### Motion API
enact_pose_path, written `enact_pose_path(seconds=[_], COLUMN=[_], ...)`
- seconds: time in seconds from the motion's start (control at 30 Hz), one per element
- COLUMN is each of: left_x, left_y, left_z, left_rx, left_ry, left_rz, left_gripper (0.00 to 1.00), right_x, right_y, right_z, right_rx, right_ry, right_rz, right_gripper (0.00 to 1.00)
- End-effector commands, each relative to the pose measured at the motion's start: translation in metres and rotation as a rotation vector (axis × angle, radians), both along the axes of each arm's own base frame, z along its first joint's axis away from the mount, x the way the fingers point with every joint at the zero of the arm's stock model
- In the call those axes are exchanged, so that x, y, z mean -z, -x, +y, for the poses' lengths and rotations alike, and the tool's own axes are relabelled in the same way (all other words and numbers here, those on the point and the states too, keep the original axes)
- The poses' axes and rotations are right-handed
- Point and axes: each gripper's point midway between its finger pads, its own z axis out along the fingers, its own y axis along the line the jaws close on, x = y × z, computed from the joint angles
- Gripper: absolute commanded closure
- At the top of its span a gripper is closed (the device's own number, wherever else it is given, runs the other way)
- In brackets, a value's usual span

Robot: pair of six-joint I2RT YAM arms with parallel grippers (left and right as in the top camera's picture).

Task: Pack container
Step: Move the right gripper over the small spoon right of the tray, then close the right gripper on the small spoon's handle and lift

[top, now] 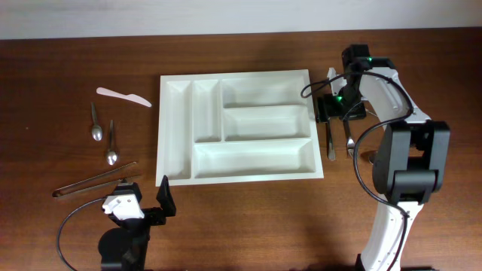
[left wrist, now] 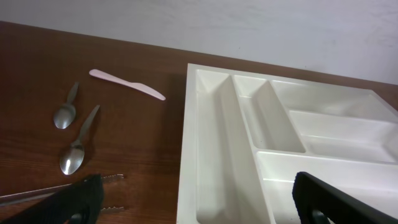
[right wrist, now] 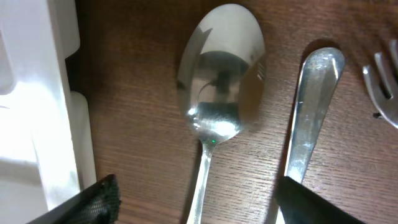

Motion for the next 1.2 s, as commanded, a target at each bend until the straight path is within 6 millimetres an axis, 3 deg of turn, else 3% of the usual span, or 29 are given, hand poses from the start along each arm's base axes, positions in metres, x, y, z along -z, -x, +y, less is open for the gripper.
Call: enact_pose_path(seconds=[0.0, 0.2, 0.67, 0.9, 1.17], left_x=[0.0, 0.0, 0.0, 0.0, 0.0], left_y=[0.0, 0.0, 0.0, 0.0, 0.0], left_z=[-0.002, -0.002, -0.002, -0.002, -0.002], left_rx=[0.013, 0.013, 0.013, 0.013, 0.013], left_ry=[-0.006, -0.006, -0.006, -0.006, -0.006], left_rz=[-0.003, -0.003, -0.003, -0.003, -0.003], left_gripper=[0.01, 0.01, 0.01, 0.01, 0.01], right_x=[0.023, 0.039, 0.04, 0.04, 0.04], right_y=[0.004, 0.006, 0.001, 0.0, 0.0], right_z=[-0.002, -0.001, -0.01, -0.011, -0.011], right_rx=[0.019, 0.045, 0.047, 0.047, 0.047], right_ry=[0.027, 0.026, 0.075, 0.079, 0.079], right_rz=[0.054, 0.087, 0.065, 0.062, 0.059], right_gripper=[0.23, 0.26, 0.47, 0.78, 0.96])
